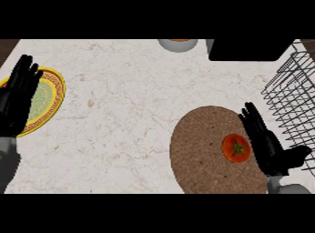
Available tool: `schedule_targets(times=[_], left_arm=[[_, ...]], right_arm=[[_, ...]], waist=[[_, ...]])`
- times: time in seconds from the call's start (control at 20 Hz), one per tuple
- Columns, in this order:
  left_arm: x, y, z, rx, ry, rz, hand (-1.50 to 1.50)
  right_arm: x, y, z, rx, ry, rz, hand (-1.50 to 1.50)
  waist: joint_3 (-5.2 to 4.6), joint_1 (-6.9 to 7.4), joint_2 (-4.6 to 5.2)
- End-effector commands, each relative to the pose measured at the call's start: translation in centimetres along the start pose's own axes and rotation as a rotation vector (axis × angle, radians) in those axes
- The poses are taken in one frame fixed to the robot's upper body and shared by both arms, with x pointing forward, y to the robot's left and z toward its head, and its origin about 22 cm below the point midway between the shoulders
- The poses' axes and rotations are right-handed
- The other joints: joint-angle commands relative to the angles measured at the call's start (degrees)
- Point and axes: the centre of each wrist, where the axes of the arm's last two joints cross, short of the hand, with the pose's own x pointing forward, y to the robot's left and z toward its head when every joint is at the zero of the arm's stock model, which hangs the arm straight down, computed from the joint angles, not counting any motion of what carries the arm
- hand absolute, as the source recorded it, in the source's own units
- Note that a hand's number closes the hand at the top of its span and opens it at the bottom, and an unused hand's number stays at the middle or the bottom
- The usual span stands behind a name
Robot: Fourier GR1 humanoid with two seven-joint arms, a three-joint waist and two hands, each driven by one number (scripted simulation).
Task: Pick the tomato from the placemat and place it in the basket
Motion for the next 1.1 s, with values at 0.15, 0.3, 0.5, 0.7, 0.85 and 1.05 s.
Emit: schedule_targets(times=[0.15, 0.3, 0.5, 0.7, 0.85, 1.05], left_arm=[[-1.6, -0.6, 0.8, -0.047, 0.151, -0.133, 0.00], [-4.1, -0.8, 2.0, -0.067, 0.278, -0.153, 0.00], [-4.8, -1.9, 2.6, -0.062, 0.309, -0.178, 0.00], [-6.0, -1.3, 3.4, -0.065, 0.312, -0.198, 0.00], [-5.1, -1.1, 2.9, -0.047, 0.323, -0.198, 0.00], [-5.7, -1.9, 2.9, -0.026, 0.320, -0.212, 0.00]], right_arm=[[4.4, -3.5, -2.6, 0.197, -0.432, -0.138, 1.50], [12.0, -1.7, -4.9, 0.388, -0.895, -0.039, 1.50], [8.2, 1.6, -1.8, 0.358, -1.096, -0.114, -1.50], [6.7, 1.1, 1.9, 0.093, -1.066, 0.093, -1.50], [7.4, -4.4, 3.6, -0.018, -0.901, 0.431, -1.50], [10.2, -8.5, 6.4, -0.020, -0.767, 0.762, -1.50]], waist=[[0.19, -0.79, 1.66], [0.32, -2.26, 0.37], [-0.01, -2.60, 1.00], [-0.24, -2.30, 1.18], [-0.38, -3.75, 0.87], [-0.56, -4.82, 1.04]])
